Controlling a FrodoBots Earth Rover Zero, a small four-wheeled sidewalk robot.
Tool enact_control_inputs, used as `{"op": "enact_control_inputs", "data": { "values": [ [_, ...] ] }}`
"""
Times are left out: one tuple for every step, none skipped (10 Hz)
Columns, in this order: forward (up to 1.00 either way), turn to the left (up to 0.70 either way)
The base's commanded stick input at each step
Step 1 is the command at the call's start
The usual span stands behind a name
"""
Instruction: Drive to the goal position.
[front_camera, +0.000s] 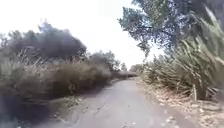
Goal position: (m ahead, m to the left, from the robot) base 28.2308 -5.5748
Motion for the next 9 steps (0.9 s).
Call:
{"op": "enact_control_inputs", "data": {
  "values": [
    [0.85, -0.34],
    [0.85, 0.00],
    [0.85, 0.00],
    [0.85, 0.00],
    [0.85, 0.00],
    [0.85, 0.00],
    [0.85, 0.00],
    [0.85, 0.00],
    [0.85, 0.00]
  ]
}}
